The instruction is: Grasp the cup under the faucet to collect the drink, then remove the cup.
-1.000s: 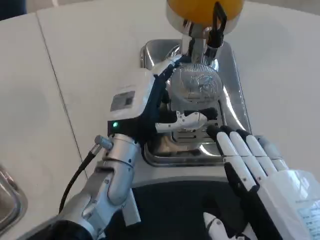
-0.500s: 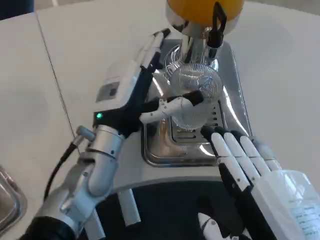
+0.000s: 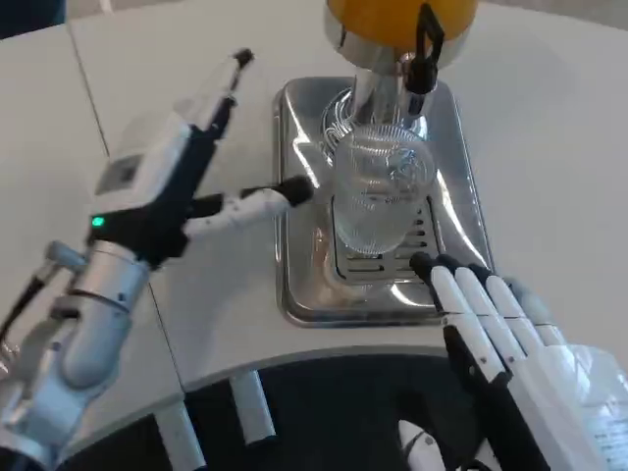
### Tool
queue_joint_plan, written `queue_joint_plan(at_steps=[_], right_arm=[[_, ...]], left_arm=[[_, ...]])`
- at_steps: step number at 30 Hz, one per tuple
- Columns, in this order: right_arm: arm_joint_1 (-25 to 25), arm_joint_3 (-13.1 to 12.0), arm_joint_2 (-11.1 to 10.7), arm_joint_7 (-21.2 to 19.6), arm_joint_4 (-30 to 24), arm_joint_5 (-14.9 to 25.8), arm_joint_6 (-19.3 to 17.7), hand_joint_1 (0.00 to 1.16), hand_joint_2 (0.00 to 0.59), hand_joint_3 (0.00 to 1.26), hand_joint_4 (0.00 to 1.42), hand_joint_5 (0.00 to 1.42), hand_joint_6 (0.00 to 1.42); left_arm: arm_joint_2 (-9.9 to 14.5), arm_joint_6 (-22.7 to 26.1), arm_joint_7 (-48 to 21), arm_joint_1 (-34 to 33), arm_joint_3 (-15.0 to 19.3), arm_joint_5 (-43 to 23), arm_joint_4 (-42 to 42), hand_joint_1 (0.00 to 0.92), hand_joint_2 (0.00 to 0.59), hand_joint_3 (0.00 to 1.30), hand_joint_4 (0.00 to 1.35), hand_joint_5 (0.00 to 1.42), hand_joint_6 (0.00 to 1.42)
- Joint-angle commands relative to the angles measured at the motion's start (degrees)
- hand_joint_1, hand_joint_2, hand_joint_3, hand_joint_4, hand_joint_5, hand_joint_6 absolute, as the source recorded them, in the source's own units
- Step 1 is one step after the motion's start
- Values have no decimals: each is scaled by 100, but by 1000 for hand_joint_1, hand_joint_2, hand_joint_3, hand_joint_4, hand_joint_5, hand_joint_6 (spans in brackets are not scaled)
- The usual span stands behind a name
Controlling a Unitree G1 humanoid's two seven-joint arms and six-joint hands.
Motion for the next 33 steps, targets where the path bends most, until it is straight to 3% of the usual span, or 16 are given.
queue_joint_plan(at_steps=[1, 4, 9, 17, 20, 26, 29, 31, 33], right_arm=[[39, 5, 37, 58, -169, 54, 75, 205, 575, 0, 0, 0, 0], [50, 4, 39, 86, -200, 89, 96, 205, 575, 0, 0, 0, 0], [67, 68, 13, 118, -229, 110, 66, 204, 575, 0, 0, 0, 0], [-86, -28, 5, 118, -191, 238, 123, 204, 575, 0, 0, 0, 0], [-274, -76, 74, 131, -120, 355, 226, 204, 575, 0, 0, 0, 0], [-555, -63, 382, 58, -13, 788, 567, 196, 580, 0, 0, 0, 0], [-718, -71, 564, 2, 83, 1044, 756, 192, 579, 0, 0, 0, 0], [-882, -104, 693, -15, 169, 1236, 932, 70, 535, 0, 0, 0, 0], [-1306, -205, 785, 122, 271, 1399, 1244, 3, 535, 0, 0, 0, 0]], left_arm=[[514, 258, -48, 564, 215, 456, -907, 0, 0, 0, 0, 141, 113], [758, 483, -167, 1163, 397, 654, -1662, 0, 0, 0, 0, 153, 127], [917, 863, -431, 1963, 716, 698, -2421, 0, 0, 0, 0, 171, 127], [1156, 1263, -717, 3569, 1329, 1356, -4055, 0, 0, 0, 0, 3, 17], [915, 1538, -681, 4293, 1428, 1735, -4627, 0, 0, 0, 0, 0, 0], [438, 1559, -86, 4954, 1476, 2174, -5033, 0, 0, 0, 0, 0, 0], [313, 1560, -22, 5133, 1391, 2309, -4997, 0, 0, 0, 0, 0, 0], [261, 1554, -51, 5204, 1338, 2348, -4950, 0, 0, 0, 0, 0, 0], [206, 1541, -125, 5281, 1316, 2279, -4948, 0, 0, 0, 0, 0, 0]])
